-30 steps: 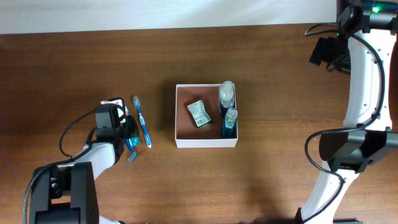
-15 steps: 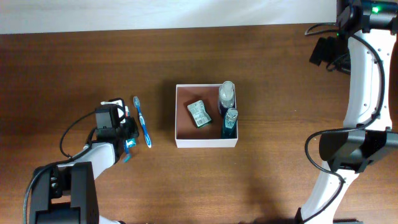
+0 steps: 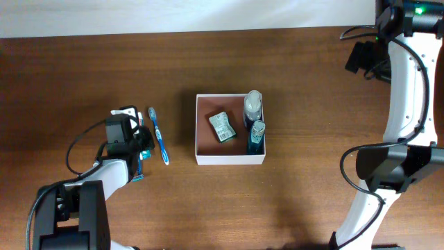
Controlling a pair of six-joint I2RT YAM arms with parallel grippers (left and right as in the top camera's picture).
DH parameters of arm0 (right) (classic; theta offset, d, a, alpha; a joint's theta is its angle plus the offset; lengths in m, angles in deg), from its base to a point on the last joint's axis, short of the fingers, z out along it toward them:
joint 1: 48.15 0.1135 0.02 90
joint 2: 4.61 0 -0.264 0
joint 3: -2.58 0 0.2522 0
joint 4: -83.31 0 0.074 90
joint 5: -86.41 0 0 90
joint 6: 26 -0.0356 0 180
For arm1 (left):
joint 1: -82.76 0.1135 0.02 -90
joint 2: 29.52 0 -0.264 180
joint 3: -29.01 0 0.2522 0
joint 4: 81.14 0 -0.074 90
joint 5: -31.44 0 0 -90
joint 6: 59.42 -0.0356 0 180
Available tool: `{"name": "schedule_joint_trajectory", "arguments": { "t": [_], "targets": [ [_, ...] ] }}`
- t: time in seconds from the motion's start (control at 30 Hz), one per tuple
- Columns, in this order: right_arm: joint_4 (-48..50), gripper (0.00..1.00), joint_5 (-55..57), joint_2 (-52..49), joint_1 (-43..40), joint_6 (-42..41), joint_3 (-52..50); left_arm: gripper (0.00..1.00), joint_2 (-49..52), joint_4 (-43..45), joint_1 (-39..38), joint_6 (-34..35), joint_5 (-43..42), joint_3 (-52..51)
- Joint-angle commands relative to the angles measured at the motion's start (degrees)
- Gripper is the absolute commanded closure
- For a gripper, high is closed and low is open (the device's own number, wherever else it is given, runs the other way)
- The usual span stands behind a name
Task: Pack container
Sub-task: 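Lift the toothpaste tube and carry it right over the box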
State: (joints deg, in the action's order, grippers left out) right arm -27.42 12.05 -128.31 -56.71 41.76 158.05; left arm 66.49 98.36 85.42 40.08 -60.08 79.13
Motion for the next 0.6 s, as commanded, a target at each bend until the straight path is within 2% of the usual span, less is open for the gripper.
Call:
{"name": "schedule_joint_trajectory", "arguments": {
  "t": [0.0,0.27,0.57],
  "targets": [
    [-0.13,0.02,0.92,1.2,-0.17,-0.07,0.59,0.89,-1.62,1.25,0.13,0.11,-0.61,1.2],
    [-0.11,0.02,0.92,1.2,-0.17,-0.07,0.59,0.89,-11.5,1.03,0.09,0.37,-0.87,1.31],
    [-0.11,0.02,0.92,1.2,-0.17,-0.07,0.59,0.91,-23.17,-0.68,-2.6,2.73,-6.67,2.01]
  ]
}}
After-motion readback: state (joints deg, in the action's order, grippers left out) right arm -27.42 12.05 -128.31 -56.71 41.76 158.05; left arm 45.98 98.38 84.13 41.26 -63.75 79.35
